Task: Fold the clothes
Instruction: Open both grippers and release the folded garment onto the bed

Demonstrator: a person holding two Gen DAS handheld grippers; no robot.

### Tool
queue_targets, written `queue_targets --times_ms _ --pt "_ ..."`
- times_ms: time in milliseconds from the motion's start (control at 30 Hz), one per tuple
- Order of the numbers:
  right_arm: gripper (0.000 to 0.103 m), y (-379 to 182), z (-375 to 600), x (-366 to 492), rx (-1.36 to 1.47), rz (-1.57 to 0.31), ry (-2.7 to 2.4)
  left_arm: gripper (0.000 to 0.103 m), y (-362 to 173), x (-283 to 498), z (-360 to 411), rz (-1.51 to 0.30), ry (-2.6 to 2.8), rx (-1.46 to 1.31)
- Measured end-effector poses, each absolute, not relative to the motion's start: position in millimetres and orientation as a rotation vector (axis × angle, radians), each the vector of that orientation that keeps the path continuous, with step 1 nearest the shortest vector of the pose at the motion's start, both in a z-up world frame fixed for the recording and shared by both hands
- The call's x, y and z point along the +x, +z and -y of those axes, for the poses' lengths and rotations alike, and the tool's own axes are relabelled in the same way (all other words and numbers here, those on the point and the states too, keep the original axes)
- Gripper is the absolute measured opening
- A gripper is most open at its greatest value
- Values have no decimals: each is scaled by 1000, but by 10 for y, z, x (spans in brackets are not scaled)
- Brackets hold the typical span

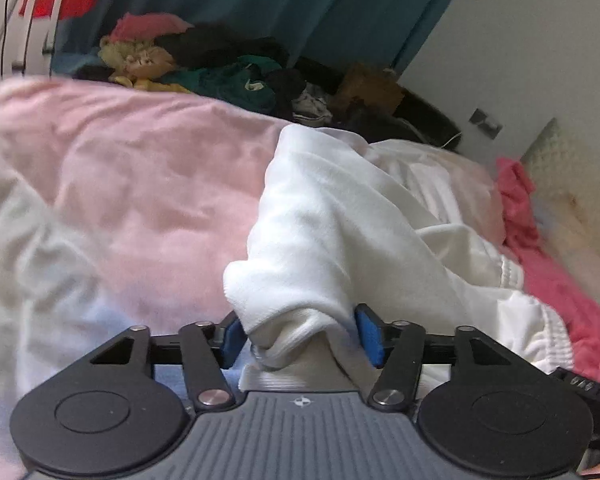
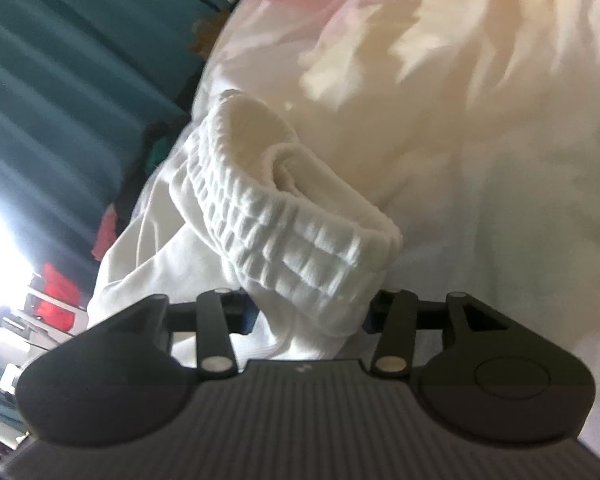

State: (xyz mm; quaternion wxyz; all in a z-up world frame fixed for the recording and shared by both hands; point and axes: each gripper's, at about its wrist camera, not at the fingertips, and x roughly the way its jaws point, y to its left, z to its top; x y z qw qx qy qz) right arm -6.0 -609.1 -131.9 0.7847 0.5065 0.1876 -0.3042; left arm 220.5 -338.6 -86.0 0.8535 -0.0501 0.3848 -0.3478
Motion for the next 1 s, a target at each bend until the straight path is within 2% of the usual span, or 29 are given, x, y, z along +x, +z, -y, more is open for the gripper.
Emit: queue_targets --times_ms 167,600,667,733,833,1000 --pt "50 -974 5935 -243 1184 -510 -698 63 -464 1953 3260 -763 -703 -14" --pt "51 496 5069 -806 756 -491 -558 71 975 781 2674 -513 -760 115" --pt "61 686 4898 -932 695 -491 -529 82 1110 596 2555 -483 -771 130" --pt "87 841 4730 -1056 657 -472 -494 86 1224 409 2437 -460 -771 146" --pt "85 1068 4478 -1274 618 -430 -453 101 1361 138 2241 -428 -782 144" --pt "85 1277 4030 -1561 510 -378 -427 103 1466 -250 1935 -382 -794 119"
